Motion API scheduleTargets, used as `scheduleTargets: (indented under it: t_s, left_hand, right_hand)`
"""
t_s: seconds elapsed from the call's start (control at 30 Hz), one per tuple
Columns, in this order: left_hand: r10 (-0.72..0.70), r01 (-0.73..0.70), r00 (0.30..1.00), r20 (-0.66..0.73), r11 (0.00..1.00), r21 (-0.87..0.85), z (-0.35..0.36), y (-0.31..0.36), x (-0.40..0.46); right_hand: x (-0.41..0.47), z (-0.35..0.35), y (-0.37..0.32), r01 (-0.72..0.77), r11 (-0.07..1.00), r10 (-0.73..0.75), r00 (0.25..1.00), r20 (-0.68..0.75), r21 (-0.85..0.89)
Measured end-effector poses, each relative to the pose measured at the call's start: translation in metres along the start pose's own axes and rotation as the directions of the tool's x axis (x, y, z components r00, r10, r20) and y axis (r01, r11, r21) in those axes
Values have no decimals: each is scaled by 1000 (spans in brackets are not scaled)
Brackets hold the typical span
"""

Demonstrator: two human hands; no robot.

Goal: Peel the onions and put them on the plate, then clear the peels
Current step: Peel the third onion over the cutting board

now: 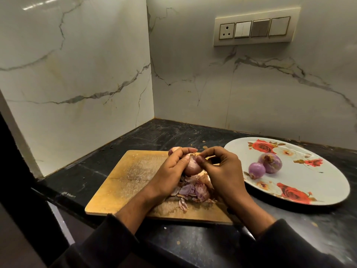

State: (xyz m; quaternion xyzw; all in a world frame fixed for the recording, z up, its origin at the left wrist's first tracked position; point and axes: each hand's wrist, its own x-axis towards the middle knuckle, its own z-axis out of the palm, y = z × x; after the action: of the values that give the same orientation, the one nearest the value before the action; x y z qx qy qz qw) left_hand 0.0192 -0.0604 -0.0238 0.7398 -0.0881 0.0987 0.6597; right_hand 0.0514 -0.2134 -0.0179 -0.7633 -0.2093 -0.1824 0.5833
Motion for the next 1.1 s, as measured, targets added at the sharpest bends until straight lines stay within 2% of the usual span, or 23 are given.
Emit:
scheduleTargets:
  t_s: [0.1, 0.27, 0.33, 0.43, 0.53, 0.67, 0.73, 0.8, 0.9, 1.03, 1.1]
  left_hand:
    - [6, -6, 1000, 14, 1000, -2, 0, 0, 0]
    - [18, -18, 999, 28, 1000, -7, 0, 2, -1]
    - [21, -21, 1000, 23, 1000, -12, 0, 2, -1]
    - [11, -11, 1000, 15, 1000, -30, -1, 2, -1]
    - [-16, 18, 1000, 27, 998, -68, 0, 4, -2]
    - [-14, 17, 999, 30, 996, -87, 1, 6, -2]
    - [3, -4, 1000, -8, 997, -76, 1, 6, -2]
    - [6, -10, 998, -57, 998, -64, 1, 5, -1]
    - [-12, 5, 995, -103, 998, -64, 0, 3, 0]
    - [-20, 15, 995, -98, 999, -45, 0, 4, 0]
    - [-17, 13, 997, -81, 999, -43, 1, 5, -1]
  right_hand:
    - [0, 0, 2, -63, 998, 63, 998, 10, 20]
    - [0, -1, -3, -236, 956, 222, 971, 91, 177]
    - [0, 0, -5, -318, 904, 293, 947, 128, 287]
    - [2, -1, -7, -425, 764, 405, 902, 151, 485]
    - [5, -4, -3, -430, 764, 432, 895, 115, 481]
    - [5, -6, 1, -371, 843, 396, 918, 17, 390]
    - [3, -7, 4, -298, 935, 312, 949, -49, 194]
    - [2, -6, 3, -221, 975, 222, 975, -28, 36]
    - [-1, -2, -2, -126, 992, 126, 992, -2, 9]
    - [-4, 1, -3, 39, 999, -38, 999, 35, -16]
    - [-5, 2, -2, 48, 998, -48, 999, -4, -43]
